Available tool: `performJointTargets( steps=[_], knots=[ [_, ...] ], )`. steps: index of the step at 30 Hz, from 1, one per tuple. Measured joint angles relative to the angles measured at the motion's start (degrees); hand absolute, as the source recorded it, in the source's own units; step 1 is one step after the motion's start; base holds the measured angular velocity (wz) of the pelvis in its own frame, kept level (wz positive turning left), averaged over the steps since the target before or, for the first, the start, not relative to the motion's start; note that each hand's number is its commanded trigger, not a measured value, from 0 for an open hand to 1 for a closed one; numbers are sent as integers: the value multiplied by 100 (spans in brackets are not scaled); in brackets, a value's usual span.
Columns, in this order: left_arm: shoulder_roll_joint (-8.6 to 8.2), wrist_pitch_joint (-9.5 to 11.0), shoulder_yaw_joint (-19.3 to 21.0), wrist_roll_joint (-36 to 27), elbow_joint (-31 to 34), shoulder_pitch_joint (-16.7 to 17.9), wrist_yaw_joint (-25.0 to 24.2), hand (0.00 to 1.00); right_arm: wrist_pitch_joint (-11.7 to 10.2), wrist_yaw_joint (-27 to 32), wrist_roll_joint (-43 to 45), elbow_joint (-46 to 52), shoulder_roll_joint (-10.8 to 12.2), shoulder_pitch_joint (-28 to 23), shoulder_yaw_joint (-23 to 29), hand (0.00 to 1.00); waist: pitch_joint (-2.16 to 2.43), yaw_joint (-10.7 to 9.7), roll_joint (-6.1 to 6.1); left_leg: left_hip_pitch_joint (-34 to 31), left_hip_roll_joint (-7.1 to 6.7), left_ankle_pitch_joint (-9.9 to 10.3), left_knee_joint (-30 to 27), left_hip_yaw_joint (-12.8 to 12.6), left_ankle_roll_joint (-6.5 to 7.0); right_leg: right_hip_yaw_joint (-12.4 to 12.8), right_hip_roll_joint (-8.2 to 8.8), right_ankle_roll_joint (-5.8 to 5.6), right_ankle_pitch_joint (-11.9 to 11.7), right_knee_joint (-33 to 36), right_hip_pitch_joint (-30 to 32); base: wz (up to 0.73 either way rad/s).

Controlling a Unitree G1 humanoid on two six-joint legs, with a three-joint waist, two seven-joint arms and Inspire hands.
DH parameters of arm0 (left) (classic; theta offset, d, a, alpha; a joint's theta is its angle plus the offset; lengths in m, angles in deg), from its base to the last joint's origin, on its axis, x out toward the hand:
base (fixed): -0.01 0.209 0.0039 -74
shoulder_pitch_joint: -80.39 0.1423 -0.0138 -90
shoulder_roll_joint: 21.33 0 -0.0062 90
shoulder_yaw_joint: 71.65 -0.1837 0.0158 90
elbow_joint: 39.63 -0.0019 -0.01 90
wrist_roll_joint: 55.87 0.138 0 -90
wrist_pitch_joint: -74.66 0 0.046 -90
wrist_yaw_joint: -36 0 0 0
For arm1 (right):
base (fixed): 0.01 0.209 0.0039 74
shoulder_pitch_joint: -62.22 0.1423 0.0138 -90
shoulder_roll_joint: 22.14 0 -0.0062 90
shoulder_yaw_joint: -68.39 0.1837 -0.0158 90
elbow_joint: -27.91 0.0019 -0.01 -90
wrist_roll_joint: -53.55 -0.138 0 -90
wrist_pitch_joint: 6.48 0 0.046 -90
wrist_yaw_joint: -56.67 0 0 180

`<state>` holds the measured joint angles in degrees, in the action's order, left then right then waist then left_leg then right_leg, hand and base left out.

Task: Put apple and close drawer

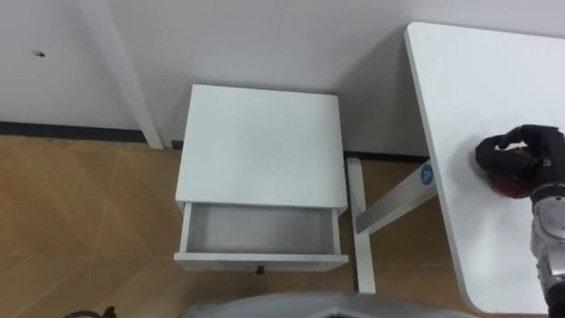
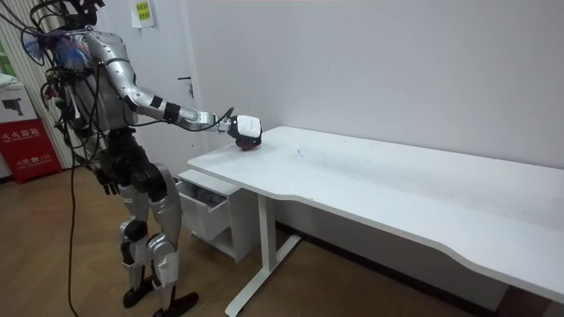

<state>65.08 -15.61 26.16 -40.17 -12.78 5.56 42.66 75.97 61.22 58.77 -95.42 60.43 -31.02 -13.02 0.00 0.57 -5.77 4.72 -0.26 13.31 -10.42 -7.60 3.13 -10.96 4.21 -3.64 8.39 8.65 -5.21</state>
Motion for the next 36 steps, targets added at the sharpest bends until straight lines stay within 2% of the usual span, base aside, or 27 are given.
performJointTargets(
  steps=[2, 4, 8, 10, 15, 20, 22, 25, 30, 36],
  knots=[
    [0, -3, -6, 22, 3, -54, -2, 0, 16, -77, 89, 287, 62, -25, -175, 100, -7, 73, 10, -12, 7, 0, 2, -21, 0, 40, -10, 15, -10, -2, 27, -9],
    [-1, -4, -159, 29, 1, -111, -19, 0, 13, -221, 290, 799, 237, -107, -401, 100, -11, 111, 53, -29, 9, 1, -6, -2, -1, 1, -10, 16, -12, -2, 26, 5],
    [-26, -23, -352, 78, -12, -197, -190, 0, 14, -537, 429, 1252, 434, -67, -800, 100, -9, 177, 129, -58, 6, 1, -6, 47, -1, -28, -11, 16, -12, -4, 31, 8],
    [-65, -18, -379, 75, -77, -271, -268, 0, 114, -790, 528, 1472, 594, -73, -1086, 100, -33, 288, 210, -89, 6, 1, -9, 54, -1, -35, -12, 16, -12, -7, 58, 2],
    [-83, -20, -593, 96, -87, -265, -268, 0, 150, -1123, 635, 1863, 734, -66, -1760, 100, -26, 453, 312, -176, -9, -4, -53, 148, -1, -77, 4, 16, -11, -2, 127, 8],
    [-95, -20, -738, 136, -103, -299, -187, 0, 155, -1342, 644, 1886, 832, 115, -2288, 100, -43, 500, 277, -167, -16, -4, -43, 311, -1, -65, 1, 16, -11, -24, 43, 18],
    [-96, -20, -752, 152, -122, -342, -180, 0, 155, -1423, 706, 1886, 941, 172, -2438, 100, -54, 631, 238, -208, -25, -4, -37, 320, -1, -77, 4, 16, -11, -96, 22, 3],
    [-114, -24, -839, 150, -121, -392, -185, 0, 191, -1540, 700, 1980, 967, 295, -2672, 100, -67, 735, 204, -237, -30, -4, -38, 314, -1, -84, 9, 16, -11, -101, 61, 0],
    [-119, -125, -1039, 143, -150, -451, -233, 0, 294, -1745, 679, 2105, 1040, 449, -3055, 100, -85, 794, 227, -257, -39, -4, -44, 319, -1, -207, 25, 16, -11, -103, 63, 1],
    [-151, -221, -1036, 145, -143, -477, -349, 0, 449, -2039, 681, 2098, 1063, 459, -3241, 100, -85, 856, 229, -309, -49, -4, -55, 326, -1, -305, 45, 15, -11, -101, 78, 3]
  ],
)
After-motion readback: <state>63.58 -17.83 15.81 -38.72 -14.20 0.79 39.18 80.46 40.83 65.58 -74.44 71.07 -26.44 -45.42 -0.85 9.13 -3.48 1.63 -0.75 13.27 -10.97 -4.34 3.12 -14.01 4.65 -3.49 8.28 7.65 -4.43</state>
